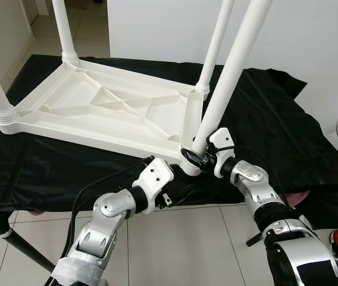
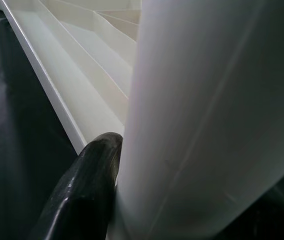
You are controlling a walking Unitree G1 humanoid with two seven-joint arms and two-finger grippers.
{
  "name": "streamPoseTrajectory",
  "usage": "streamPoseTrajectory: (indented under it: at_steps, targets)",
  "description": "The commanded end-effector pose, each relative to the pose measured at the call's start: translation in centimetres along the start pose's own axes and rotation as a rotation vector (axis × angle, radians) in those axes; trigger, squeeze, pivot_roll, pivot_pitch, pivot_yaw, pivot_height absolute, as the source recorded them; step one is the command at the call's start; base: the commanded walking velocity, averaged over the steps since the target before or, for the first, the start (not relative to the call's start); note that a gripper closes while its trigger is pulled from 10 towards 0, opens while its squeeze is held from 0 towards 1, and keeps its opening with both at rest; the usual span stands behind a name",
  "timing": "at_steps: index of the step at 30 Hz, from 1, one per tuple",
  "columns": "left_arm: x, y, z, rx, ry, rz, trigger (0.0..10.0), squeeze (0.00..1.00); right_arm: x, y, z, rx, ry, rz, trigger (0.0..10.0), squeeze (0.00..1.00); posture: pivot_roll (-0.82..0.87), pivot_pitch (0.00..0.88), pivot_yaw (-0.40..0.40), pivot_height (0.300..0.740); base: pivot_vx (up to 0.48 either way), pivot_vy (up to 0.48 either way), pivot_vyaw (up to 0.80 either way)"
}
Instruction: Building children table
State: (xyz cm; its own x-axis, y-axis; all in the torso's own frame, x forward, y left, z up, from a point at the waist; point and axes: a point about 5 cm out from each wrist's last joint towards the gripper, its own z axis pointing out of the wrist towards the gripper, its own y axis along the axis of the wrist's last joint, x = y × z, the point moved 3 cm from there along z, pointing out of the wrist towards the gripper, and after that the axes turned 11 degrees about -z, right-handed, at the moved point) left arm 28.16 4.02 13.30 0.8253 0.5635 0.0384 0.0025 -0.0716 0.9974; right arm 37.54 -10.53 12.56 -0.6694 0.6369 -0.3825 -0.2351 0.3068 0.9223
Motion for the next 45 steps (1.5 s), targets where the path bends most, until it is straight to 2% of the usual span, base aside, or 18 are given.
streamPoseTrajectory:
  at_steps: [1, 3, 4, 5, 6, 7, 12, 15, 17, 20, 24, 27, 30, 38, 39, 40, 41, 45]
  targets:
    - [0.4, 0.0, -0.1, -0.012, 0.075, -0.007, 10.0, 0.00, 1.4, -1.2, 0.0, 0.050, 0.066, 0.002, 0.0, 0.00, 0.07, 0.000, -0.103, 0.740, 0.000, 0.000, 0.00]
    - [0.3, 0.0, -0.1, -0.012, 0.075, -0.007, 10.0, 0.00, 1.4, -1.2, 0.0, 0.048, 0.066, 0.005, 0.0, 0.00, 0.07, 0.000, -0.103, 0.740, 0.000, 0.000, 0.00]
    - [0.3, 0.0, -0.1, -0.012, 0.072, -0.008, 10.0, 0.00, 1.5, -1.3, -0.1, 0.042, 0.070, 0.013, 0.5, 0.00, 0.06, 0.000, -0.100, 0.740, 0.000, 0.000, 0.00]
    - [0.3, 0.0, 0.0, -0.012, 0.069, -0.008, 10.0, 0.00, 1.6, -1.3, -0.2, 0.035, 0.073, 0.014, 5.6, 0.00, 0.06, 0.000, -0.099, 0.740, 0.000, 0.000, 0.00]
    - [0.3, 0.0, 0.0, -0.012, 0.069, -0.008, 10.0, 0.00, 1.6, -1.3, -0.2, 0.035, 0.073, 0.014, 5.6, 0.00, 0.06, 0.000, -0.099, 0.740, 0.000, 0.000, 0.00]
    - [0.2, 0.0, 0.0, -0.012, 0.067, -0.008, 10.0, 0.00, 1.5, -1.2, -0.3, 0.026, 0.062, 0.025, 10.0, 0.00, 0.06, 0.000, -0.099, 0.740, 0.000, 0.000, 0.00]
    - [0.2, 0.0, 0.1, -0.012, 0.064, -0.008, 10.0, 0.00, 1.0, -1.2, -0.5, 0.025, -0.037, 0.031, 10.0, 0.00, 0.05, 0.000, -0.101, 0.740, 0.000, 0.000, 0.00]
    - [0.0, -0.1, 0.2, -0.013, 0.060, -0.013, 10.0, 0.00, 0.6, -1.8, -0.5, 0.060, -0.181, 0.075, 10.0, 0.00, 0.05, 0.000, -0.101, 0.740, 0.000, 0.000, 0.00]
    - [-0.1, -0.1, 0.2, -0.014, 0.057, -0.016, 10.0, 0.00, 0.9, -1.8, -0.4, 0.061, -0.263, 0.091, 10.0, 0.00, 0.05, 0.003, -0.098, 0.740, 0.000, 0.000, 0.00]
    - [-0.2, -0.1, 0.2, -0.014, 0.057, -0.017, 10.0, 0.00, 1.0, -1.8, -0.4, 0.061, -0.281, 0.094, 10.0, 0.00, 0.05, 0.003, -0.098, 0.740, 0.000, 0.000, 0.00]
    - [-0.3, -0.2, 0.1, -0.010, 0.053, -0.018, 10.0, 0.00, 2.0, -2.7, -0.6, 0.151, -0.508, 0.167, 10.0, 0.00, 0.04, 0.011, -0.095, 0.740, 0.000, 0.000, 0.00]
    - [-0.3, -0.2, 0.1, -0.010, 0.052, -0.018, 10.0, 0.00, 2.1, -2.9, -0.7, 0.166, -0.553, 0.188, 10.0, 0.00, 0.04, 0.011, -0.095, 0.740, 0.000, 0.000, 0.00]
    - [-0.3, -0.2, 0.2, -0.010, 0.049, -0.018, 10.0, 0.00, 2.8, -3.1, -1.1, 0.188, -0.689, 0.265, 10.0, 0.00, 0.04, 0.011, -0.093, 0.740, 0.000, 0.000, 0.00]
    - [-0.4, -0.2, 0.3, -0.010, 0.047, -0.017, 10.0, 0.00, 3.5, -2.2, -0.8, 0.183, -0.700, 0.238, 10.0, 0.00, 0.04, 0.011, -0.097, 0.740, 0.000, 0.000, 0.00]
    - [-0.4, -0.2, 0.3, -0.012, 0.050, -0.018, 10.0, 0.00, 3.1, -2.0, -1.0, 0.159, -0.708, 0.280, 10.0, 0.00, 0.04, 0.010, -0.101, 0.740, 0.000, 0.000, 0.00]
    - [-0.4, -0.2, 0.3, -0.012, 0.050, -0.018, 10.0, 0.00, 3.1, -2.0, -1.0, 0.159, -0.708, 0.280, 10.0, 0.00, 0.04, 0.010, -0.101, 0.740, 0.000, 0.000, 0.00]
    - [-0.3, -0.2, 0.3, -0.013, 0.052, -0.019, 10.0, 0.00, 2.8, -1.9, -1.2, 0.142, -0.708, 0.287, 10.0, 1.00, 0.04, 0.009, -0.103, 0.740, 0.000, 0.000, 0.00]
    - [-0.3, -0.2, 0.3, -0.013, 0.055, -0.020, 10.0, 0.00, 2.6, -1.6, -1.4, 0.130, -0.719, 0.285, 10.0, 1.00, 0.04, 0.009, -0.103, 0.740, 0.000, 0.000, 0.00]
